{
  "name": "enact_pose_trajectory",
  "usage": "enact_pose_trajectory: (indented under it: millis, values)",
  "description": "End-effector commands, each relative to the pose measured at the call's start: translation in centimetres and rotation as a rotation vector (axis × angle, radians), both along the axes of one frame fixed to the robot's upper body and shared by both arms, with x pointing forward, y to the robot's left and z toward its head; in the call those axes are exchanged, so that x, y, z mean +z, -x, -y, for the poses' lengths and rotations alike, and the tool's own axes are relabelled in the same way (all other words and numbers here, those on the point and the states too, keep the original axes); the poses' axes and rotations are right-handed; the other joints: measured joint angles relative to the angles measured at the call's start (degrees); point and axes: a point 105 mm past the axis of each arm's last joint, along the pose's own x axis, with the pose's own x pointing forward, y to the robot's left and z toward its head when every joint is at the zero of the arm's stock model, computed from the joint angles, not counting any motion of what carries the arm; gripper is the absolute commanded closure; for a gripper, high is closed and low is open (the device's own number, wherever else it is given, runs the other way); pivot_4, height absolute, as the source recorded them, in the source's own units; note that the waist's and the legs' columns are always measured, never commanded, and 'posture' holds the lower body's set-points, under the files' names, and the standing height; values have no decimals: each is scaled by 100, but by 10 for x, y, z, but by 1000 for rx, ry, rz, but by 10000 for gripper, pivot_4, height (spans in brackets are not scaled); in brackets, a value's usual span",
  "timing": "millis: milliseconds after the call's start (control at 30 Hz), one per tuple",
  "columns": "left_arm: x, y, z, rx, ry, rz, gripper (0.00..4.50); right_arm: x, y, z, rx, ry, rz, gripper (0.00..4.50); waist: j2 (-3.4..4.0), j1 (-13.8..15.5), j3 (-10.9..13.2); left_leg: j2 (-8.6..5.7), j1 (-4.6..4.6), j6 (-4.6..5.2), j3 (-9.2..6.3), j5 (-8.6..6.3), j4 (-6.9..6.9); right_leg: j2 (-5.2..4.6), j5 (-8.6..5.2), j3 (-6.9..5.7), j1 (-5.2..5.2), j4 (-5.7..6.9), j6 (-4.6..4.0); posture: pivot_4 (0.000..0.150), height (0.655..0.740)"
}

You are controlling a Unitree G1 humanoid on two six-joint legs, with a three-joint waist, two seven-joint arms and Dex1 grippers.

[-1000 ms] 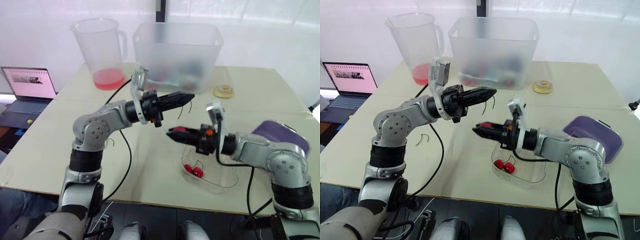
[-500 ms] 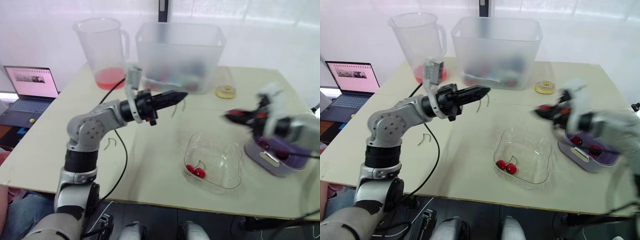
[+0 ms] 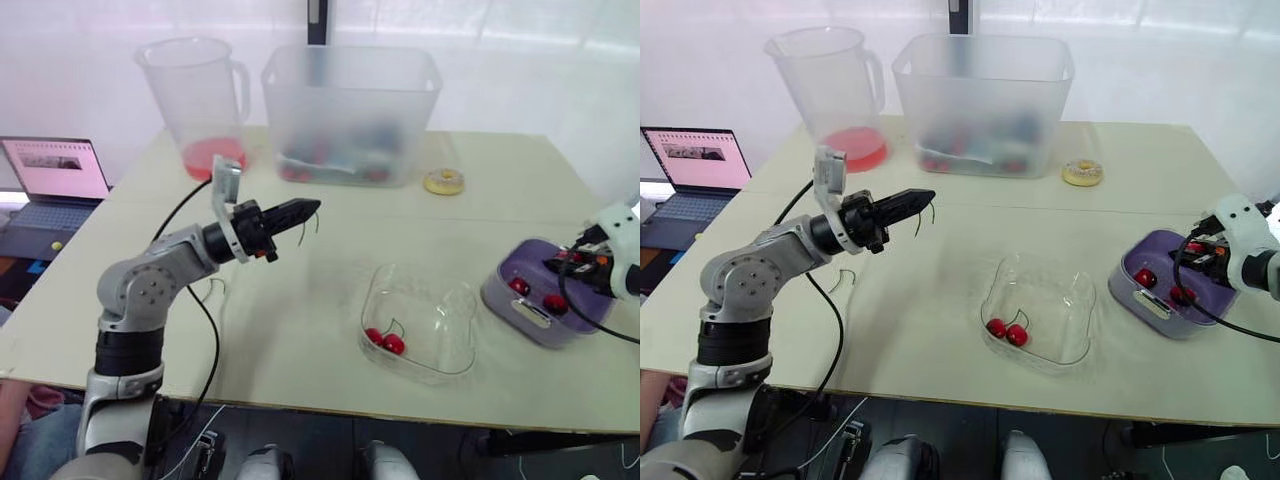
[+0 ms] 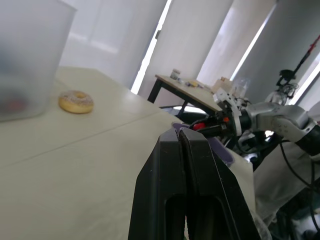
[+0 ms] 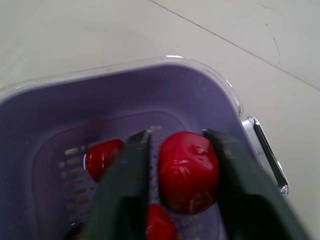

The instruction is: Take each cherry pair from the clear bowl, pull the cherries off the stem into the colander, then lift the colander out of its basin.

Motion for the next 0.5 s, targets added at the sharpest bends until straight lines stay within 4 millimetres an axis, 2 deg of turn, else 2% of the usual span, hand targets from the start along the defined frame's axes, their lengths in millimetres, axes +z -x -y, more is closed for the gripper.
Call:
enact_pose_trajectory:
  millis: [33,67,100,167,233,300,367,433,500]
  values:
    - [12,6,-5,15,10,57,45000,35,0,-5,35,38,75,7442,0,17,0,-1,-1,-1,0,0,1,0,0,-1,0,0,0,1500,7078]
    - [11,7,-6,14,6,51,45000,46,0,-9,58,87,82,1738,1,16,0,-2,-1,-1,0,0,1,-1,0,-1,0,0,0,1500,7078]
    - [9,8,-7,14,2,46,45000,57,0,-15,78,110,100,791,8,11,3,-3,-1,-1,0,0,1,-2,0,-1,0,1,0,1500,7078]
    - [7,8,-10,23,-4,35,45000,84,-4,-38,140,89,165,791,26,-30,5,-3,-1,-1,0,0,1,-5,0,-1,0,1,0,1500,7078]
    - [2,8,-13,41,-23,21,45000,110,-6,-74,271,39,243,791,28,-65,6,1,0,-4,-1,2,0,-7,0,-1,-3,1,0,1500,7078]
    - [-2,6,-18,64,-38,-2,45000,126,-2,-113,440,-22,295,791,26,-98,6,9,0,-13,-8,6,-2,2,0,-1,-2,0,0,1500,7078]
    - [-15,2,-27,106,-67,-69,45000,131,10,-163,671,-98,294,791,11,-118,7,18,0,-15,-14,6,-4,12,0,-1,2,-4,-1,1500,7078]
    - [-37,-3,-40,148,-125,-190,45000,126,25,-203,853,-174,242,791,12,-119,8,24,0,-15,-14,6,-5,15,0,-1,2,-5,-1,1500,7078]
    - [-56,-7,-56,209,-140,-297,45000,117,35,-231,974,-200,195,791,12,-121,8,25,0,-16,-15,7,-4,14,0,-1,1,-3,-2,1500,7078]
